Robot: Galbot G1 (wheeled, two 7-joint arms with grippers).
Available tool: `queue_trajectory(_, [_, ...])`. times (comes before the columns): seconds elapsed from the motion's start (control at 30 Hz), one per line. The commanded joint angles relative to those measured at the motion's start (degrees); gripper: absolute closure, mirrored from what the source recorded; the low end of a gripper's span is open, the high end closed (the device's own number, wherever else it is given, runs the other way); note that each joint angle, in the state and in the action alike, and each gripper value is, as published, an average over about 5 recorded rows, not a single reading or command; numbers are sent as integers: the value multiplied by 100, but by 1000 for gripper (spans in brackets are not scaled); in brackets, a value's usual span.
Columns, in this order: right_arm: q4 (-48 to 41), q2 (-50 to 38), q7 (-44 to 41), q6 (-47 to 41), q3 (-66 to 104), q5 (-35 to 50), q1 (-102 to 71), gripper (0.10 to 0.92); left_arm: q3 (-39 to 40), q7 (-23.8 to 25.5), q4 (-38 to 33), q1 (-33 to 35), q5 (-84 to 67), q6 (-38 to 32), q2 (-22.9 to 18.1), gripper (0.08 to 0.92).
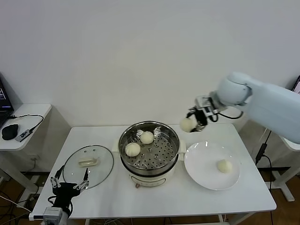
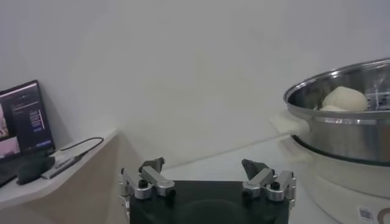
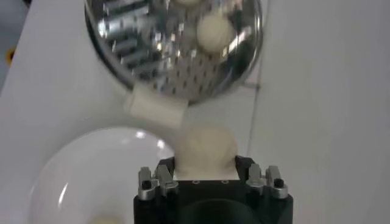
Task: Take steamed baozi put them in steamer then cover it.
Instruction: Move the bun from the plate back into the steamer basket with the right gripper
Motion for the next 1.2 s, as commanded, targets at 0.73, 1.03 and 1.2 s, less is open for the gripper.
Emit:
queue_trajectory(0.73, [-351,2139,245,2527,-1075,-1576,-410,403,-132,-19,-98,133,37,-40,-186,177])
queue_trajectory(1.03, [-100,1944,-4,2873,-1155,-1748,-326,402,-101,-29,-55,130,47,-63,-209,177])
queue_trajectory(1.2, [-76,1873,-27,2965,-1148,-1797,-360,398,-78,-29,-45,121,56,-64,-215,177])
